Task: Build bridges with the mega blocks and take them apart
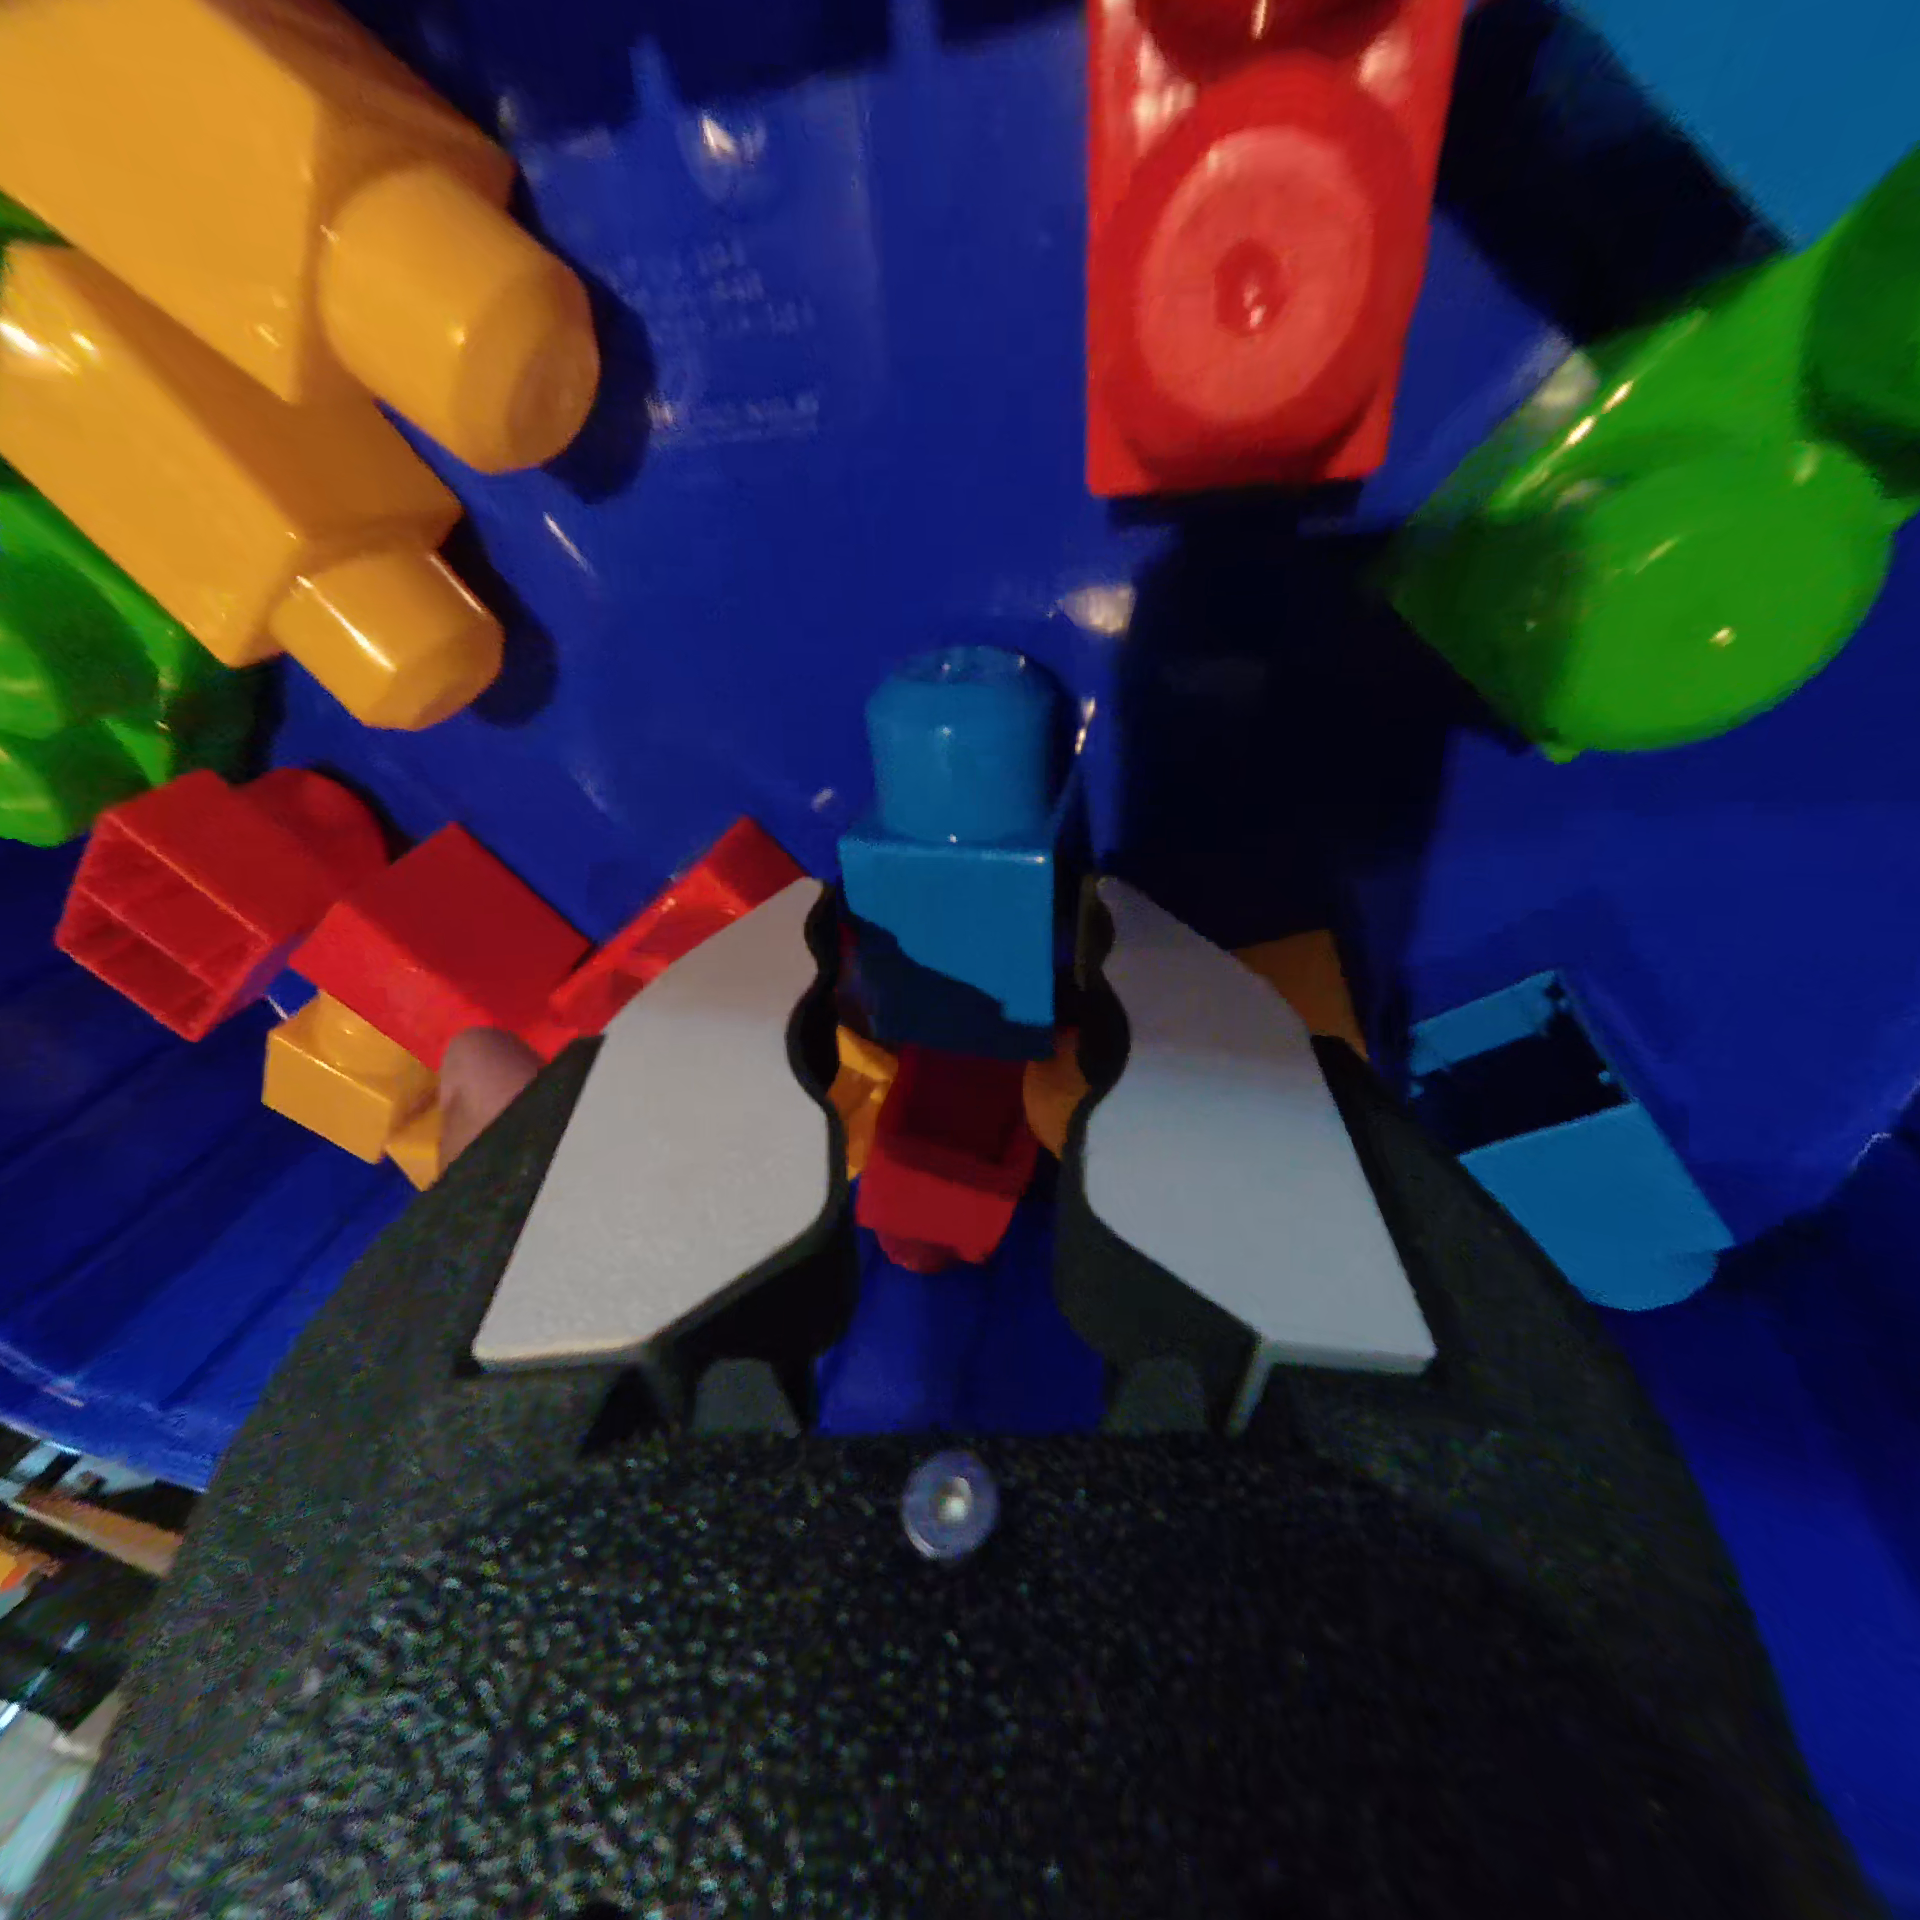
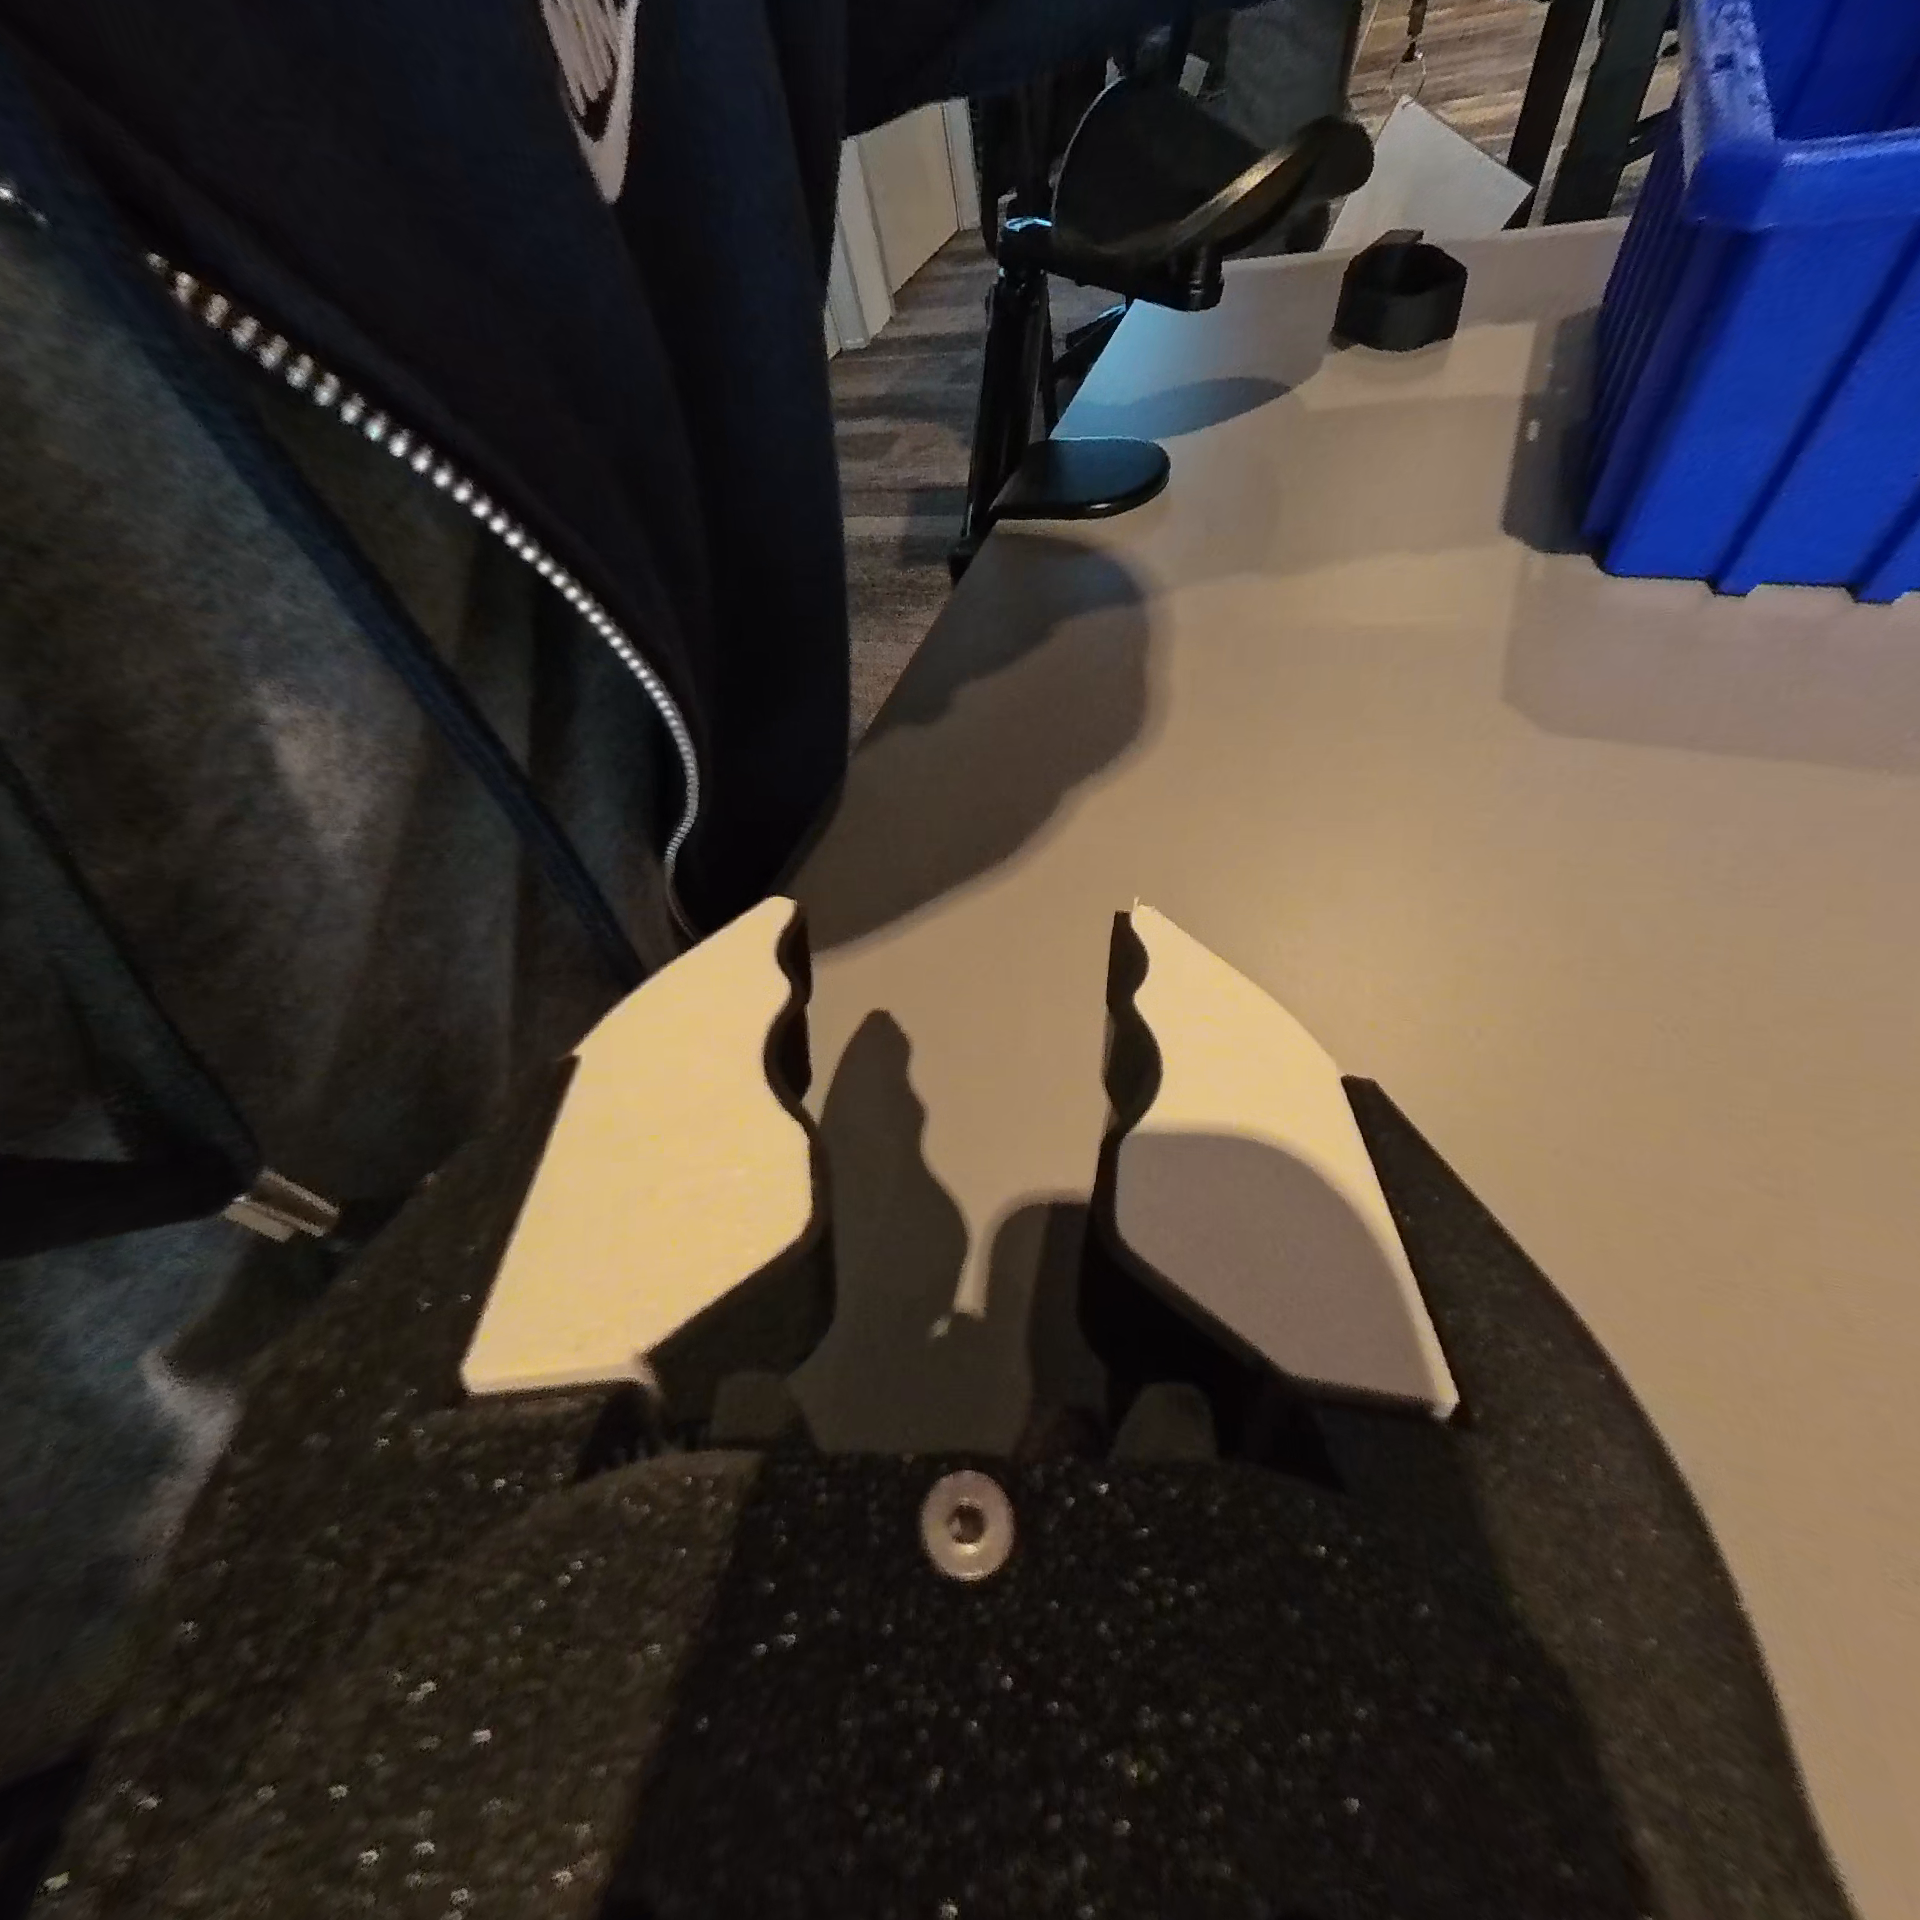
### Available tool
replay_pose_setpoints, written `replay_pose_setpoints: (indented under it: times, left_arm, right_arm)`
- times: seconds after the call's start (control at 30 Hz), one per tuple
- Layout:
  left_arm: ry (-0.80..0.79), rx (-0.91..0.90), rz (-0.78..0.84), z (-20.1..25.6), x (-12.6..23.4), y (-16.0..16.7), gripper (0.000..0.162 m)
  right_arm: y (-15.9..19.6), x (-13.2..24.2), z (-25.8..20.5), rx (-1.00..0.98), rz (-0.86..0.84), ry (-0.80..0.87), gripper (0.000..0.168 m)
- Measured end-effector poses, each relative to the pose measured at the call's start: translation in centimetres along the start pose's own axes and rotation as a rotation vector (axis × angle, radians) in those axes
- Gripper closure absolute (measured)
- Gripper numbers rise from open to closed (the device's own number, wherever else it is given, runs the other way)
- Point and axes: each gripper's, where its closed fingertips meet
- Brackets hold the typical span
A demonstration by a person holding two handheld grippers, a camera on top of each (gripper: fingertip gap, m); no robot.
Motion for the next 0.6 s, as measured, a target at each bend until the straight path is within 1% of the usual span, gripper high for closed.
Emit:
replay_pose_setpoints:
  times: [0.1,0.17,0.23,0.27,0.33,0.43,0.53,0.6]
  left_arm:
    - [-0.014,0.081,0.006,-0.3,-0.1,0.1,0.123]
    - [-0.046,0.142,0.052,-0.7,0.7,-0.5,0.124]
    - [-0.121,0.226,0.156,-1.7,2.9,-2.3,0.125]
    - [-0.163,0.263,0.236,-2.2,4.7,-3.9,0.125]
    - [-0.246,0.326,0.403,-2.8,9.1,-8.3,0.125]
    - [-0.327,0.397,0.598,-1.9,15.6,-16.5,0.124]
    - [-0.294,0.437,0.825,1.2,20.3,-25.5,0.125]
    - [-0.207,0.480,0.962,3.4,21.6,-30.6,0.125]
  right_arm:
    - [0.0,-0.1,0.0,0.004,-0.004,0.004,0.113]
    - [0.0,0.0,0.0,0.009,0.000,0.012,0.113]
    - [-0.2,0.3,0.0,0.017,0.012,0.031,0.113]
    - [-0.5,0.7,0.1,0.024,0.028,0.054,0.113]
    - [-1.8,2.2,0.7,0.043,0.080,0.122,0.113]
    - [-4.5,6.4,2.8,0.069,0.188,0.316,0.113]
    - [-6.4,11.2,4.9,0.065,0.278,0.501,0.112]
    - [-7.1,13.5,5.8,0.051,0.306,0.569,0.111]
Point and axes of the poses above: each gripper's, where its closed fingertips meet, x back along the fingers, y out of its underside, z = x × y across the jaws, and after that the axes turned 4 degrees about -z, right-handed
